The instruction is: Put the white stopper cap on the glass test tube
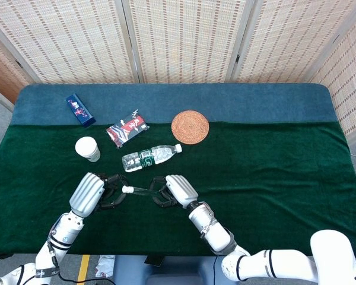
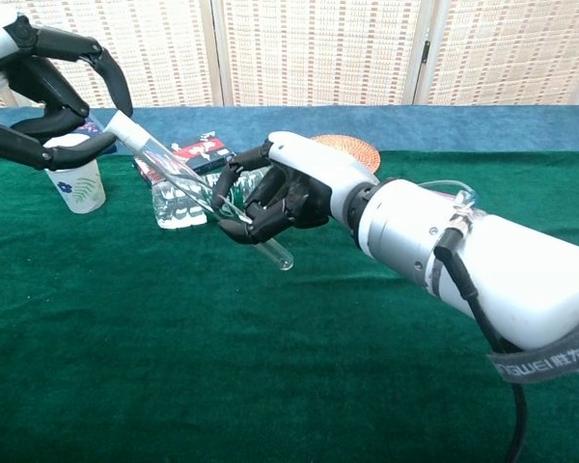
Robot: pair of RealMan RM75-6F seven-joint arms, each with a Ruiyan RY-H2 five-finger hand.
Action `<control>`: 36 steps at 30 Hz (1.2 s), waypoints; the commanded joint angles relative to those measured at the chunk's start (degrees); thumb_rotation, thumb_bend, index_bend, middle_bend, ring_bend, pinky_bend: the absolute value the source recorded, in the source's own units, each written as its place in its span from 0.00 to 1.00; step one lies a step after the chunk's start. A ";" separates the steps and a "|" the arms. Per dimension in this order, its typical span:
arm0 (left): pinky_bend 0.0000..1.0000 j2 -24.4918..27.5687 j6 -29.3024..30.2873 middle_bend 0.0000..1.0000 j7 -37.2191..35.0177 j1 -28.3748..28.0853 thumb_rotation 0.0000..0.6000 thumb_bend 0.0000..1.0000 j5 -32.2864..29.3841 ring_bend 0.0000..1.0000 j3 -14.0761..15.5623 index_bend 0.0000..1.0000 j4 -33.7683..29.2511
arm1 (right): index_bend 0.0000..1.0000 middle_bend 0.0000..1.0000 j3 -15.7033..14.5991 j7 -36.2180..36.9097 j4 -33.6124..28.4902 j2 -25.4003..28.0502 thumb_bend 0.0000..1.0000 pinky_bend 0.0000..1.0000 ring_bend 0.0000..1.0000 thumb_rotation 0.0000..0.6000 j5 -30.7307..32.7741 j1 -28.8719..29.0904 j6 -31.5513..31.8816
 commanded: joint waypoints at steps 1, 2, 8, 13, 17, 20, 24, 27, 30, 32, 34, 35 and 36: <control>0.79 -0.06 0.00 0.99 -0.01 -0.03 1.00 0.45 -0.06 0.87 -0.02 0.59 0.07 | 0.82 0.95 0.05 -0.04 -0.01 -0.03 0.44 1.00 1.00 1.00 0.05 0.01 0.06; 0.79 -0.10 0.02 0.99 0.00 -0.03 1.00 0.45 -0.07 0.87 -0.02 0.59 0.10 | 0.82 0.95 0.03 -0.05 -0.02 -0.04 0.44 1.00 1.00 1.00 0.08 0.01 0.06; 0.79 -0.11 -0.09 0.99 -0.09 -0.06 1.00 0.45 -0.19 0.87 0.10 0.54 0.26 | 0.82 0.95 0.05 -0.27 0.00 0.28 0.44 1.00 1.00 1.00 0.22 -0.05 0.15; 0.79 0.46 -1.11 0.99 0.30 -0.04 1.00 0.36 -1.21 0.84 0.38 0.20 -0.06 | 0.82 0.95 -0.16 -1.90 -0.65 1.40 0.44 1.00 1.00 1.00 0.76 -0.04 0.28; 0.79 1.30 -1.48 0.88 -0.57 0.00 1.00 0.27 -1.21 0.72 0.70 0.02 -0.32 | 0.82 0.95 -0.78 -4.44 -1.72 3.33 0.44 1.00 1.00 1.00 1.61 -0.05 0.26; 0.71 1.86 -1.00 0.73 -0.78 0.42 1.00 0.25 -0.90 0.60 1.09 0.00 0.20 | 0.82 0.95 -1.55 -7.47 -2.34 5.62 0.44 1.00 1.00 1.00 2.72 -0.11 0.37; 0.53 3.42 -1.00 0.56 -0.70 1.24 1.00 0.25 -1.34 0.41 1.87 0.00 0.86 | 0.82 0.95 -2.68 -13.30 -2.91 8.76 0.44 1.00 1.00 1.00 5.18 0.39 0.65; 0.39 4.75 -1.11 0.48 0.33 1.99 1.00 0.25 -2.13 0.30 2.35 0.00 1.78 | 0.82 0.95 -3.87 -19.05 -2.56 9.95 0.44 1.00 1.00 1.00 6.87 1.13 1.88; 0.30 6.05 -1.21 0.43 1.81 2.77 1.00 0.25 -3.01 0.23 2.75 0.00 2.29 | 0.82 0.95 -5.06 -23.86 -1.30 9.62 0.44 1.00 1.00 1.00 8.97 1.94 2.79; 0.26 6.63 -1.06 0.41 2.50 3.32 1.00 0.25 -3.58 0.21 2.88 0.00 2.45 | 0.82 0.95 -5.84 -26.44 0.06 8.73 0.44 1.00 1.00 1.00 10.12 2.48 3.21; 0.24 6.98 -0.94 0.41 2.59 3.79 1.00 0.25 -3.88 0.20 3.10 0.00 2.64 | 0.80 0.95 -6.44 -28.59 1.45 7.57 0.44 1.00 1.00 1.00 10.99 2.94 3.76; 0.24 7.13 -0.88 0.41 2.53 3.98 1.00 0.25 -3.99 0.20 3.17 0.00 2.68 | 0.78 0.95 -6.70 -29.39 2.11 7.01 0.44 1.00 1.00 1.00 11.09 3.10 4.06; 0.23 7.21 -0.72 0.41 2.52 4.16 1.00 0.25 -4.04 0.20 3.21 0.00 2.78 | 0.75 0.95 -7.00 -30.18 2.75 6.49 0.44 1.00 1.00 1.00 11.05 3.25 4.37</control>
